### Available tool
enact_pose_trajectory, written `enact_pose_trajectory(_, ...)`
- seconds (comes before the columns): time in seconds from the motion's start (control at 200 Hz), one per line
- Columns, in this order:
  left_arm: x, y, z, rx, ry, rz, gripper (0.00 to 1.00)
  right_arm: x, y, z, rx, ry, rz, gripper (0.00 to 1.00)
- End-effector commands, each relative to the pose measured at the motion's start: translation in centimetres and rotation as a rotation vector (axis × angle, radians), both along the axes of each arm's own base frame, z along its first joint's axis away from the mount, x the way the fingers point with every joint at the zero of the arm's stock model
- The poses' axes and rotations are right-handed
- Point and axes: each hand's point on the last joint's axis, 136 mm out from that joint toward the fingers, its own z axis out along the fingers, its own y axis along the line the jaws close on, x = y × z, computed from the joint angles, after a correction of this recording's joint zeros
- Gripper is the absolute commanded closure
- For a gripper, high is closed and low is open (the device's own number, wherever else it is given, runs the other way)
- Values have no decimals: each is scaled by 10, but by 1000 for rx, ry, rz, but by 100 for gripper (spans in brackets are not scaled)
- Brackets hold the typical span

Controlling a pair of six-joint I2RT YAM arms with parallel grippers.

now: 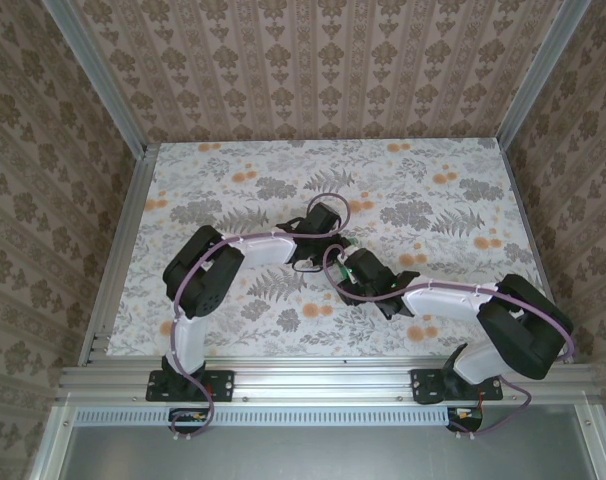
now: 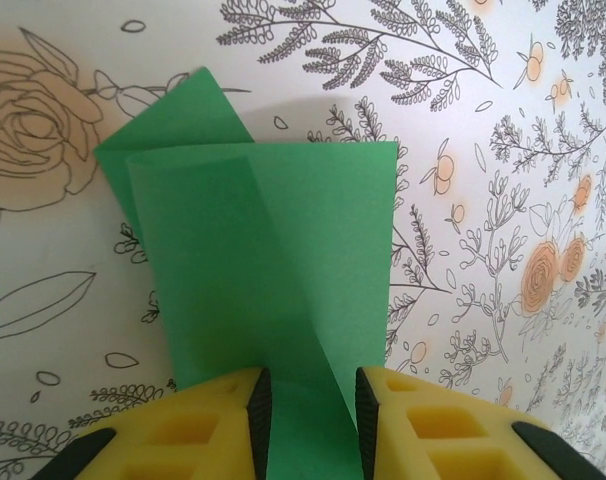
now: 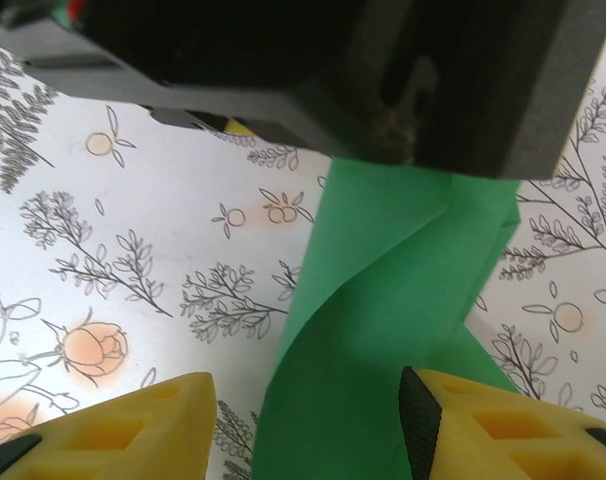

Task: Fold a paper plane with a square sheet of paper (pick it up from the middle)

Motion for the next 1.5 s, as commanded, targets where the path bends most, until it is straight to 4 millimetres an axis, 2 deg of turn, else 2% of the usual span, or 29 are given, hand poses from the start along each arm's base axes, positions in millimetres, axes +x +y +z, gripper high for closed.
enact_pose_trajectory(0.0,4,-9,13,-41,-11,-10,70,-8,0,-7,9,5,6,46)
enact_pose_trajectory(0.09,4,-9,15,-48,-13,-9,69,-5,-10,-12,-37,-1,-34,46)
enact_pose_trajectory(0.185,4,-9,16,-56,-10,-9,70,-4,-11,-16,-44,3,-38,48)
enact_pose_trajectory(0.325,5,-9,18,-67,-9,-7,70,-2,-17,-17,-56,-13,-76,55)
enact_pose_trajectory(0.62,6,-6,21,-81,-12,1,69,-3,-18,-13,-3,-34,-104,88)
enact_pose_trajectory(0.79,7,-7,29,-93,-23,-2,68,-3,-15,-6,48,-28,-121,100)
enact_pose_trajectory(0.905,7,-5,35,-99,-33,-1,66,-3,-13,-4,92,-7,-130,100)
enact_pose_trajectory(0.92,7,-4,36,-100,-36,0,66,-2,-12,5,121,-21,-133,100)
enact_pose_trajectory(0.975,7,-1,42,-103,-48,6,63,-2,-11,11,167,-12,-142,100)
enact_pose_trajectory(1.095,8,12,56,-104,-80,34,51,-6,-3,22,303,25,-144,100)
enact_pose_trajectory(1.18,7,23,67,-110,-108,54,39,-9,4,28,397,62,-146,100)
enact_pose_trajectory(1.325,2,44,85,-98,-149,86,29,-12,22,40,571,126,-155,100)
enact_pose_trajectory(1.415,-2,54,92,-85,-167,90,28,-11,29,42,653,162,-181,100)
enact_pose_trajectory(1.495,-7,61,95,-78,-175,90,28,-11,42,54,750,194,-165,100)
